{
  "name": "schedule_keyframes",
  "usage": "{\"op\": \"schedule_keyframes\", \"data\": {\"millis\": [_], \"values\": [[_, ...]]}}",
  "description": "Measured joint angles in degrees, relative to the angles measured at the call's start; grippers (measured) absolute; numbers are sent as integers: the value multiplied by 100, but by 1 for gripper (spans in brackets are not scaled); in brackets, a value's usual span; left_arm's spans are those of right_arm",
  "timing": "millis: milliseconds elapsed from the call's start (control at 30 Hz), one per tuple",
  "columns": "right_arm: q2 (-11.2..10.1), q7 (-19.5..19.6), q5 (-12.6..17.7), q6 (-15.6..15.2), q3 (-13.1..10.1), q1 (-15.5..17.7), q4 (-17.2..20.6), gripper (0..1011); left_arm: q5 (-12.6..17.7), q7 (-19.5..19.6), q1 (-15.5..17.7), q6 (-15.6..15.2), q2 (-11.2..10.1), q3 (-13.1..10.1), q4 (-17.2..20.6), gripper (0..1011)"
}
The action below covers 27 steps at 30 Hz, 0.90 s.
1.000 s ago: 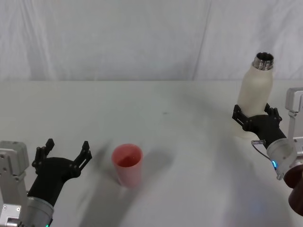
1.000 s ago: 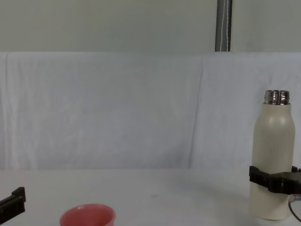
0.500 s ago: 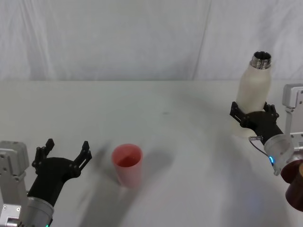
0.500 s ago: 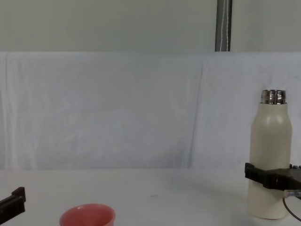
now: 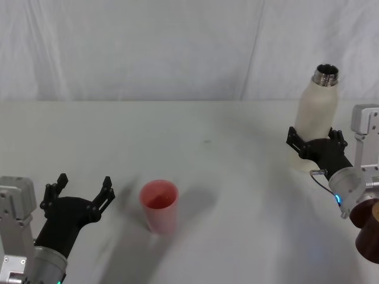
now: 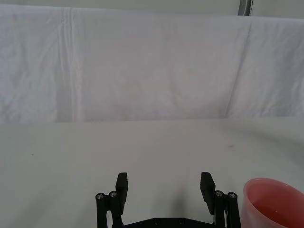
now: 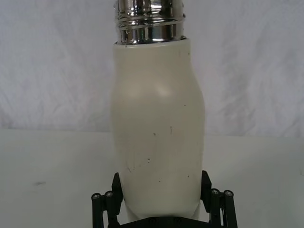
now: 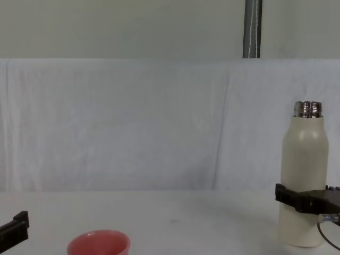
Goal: Grasp the thermos with one hand and pour water into the cup lid.
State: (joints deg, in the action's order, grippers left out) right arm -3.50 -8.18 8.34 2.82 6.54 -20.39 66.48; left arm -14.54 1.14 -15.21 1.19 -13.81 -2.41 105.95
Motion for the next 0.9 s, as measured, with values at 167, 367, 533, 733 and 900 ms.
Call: {"op": "schedule_keyframes", "data": {"millis": [167, 367, 533, 733, 900], "values": [[-3, 3, 0, -4, 0, 6, 10, 957, 0, 0, 0, 0, 0, 0, 0, 1001], [-5, 3, 1, -9, 0, 8, 16, 952, 0, 0, 0, 0, 0, 0, 0, 1001], [-7, 3, 2, -11, 0, 10, 21, 952, 0, 0, 0, 0, 0, 0, 0, 1001], [-9, 3, 3, -11, 0, 13, 24, 952, 0, 0, 0, 0, 0, 0, 0, 1001], [-9, 3, 5, -11, 0, 14, 25, 952, 0, 0, 0, 0, 0, 0, 0, 1001]]}}
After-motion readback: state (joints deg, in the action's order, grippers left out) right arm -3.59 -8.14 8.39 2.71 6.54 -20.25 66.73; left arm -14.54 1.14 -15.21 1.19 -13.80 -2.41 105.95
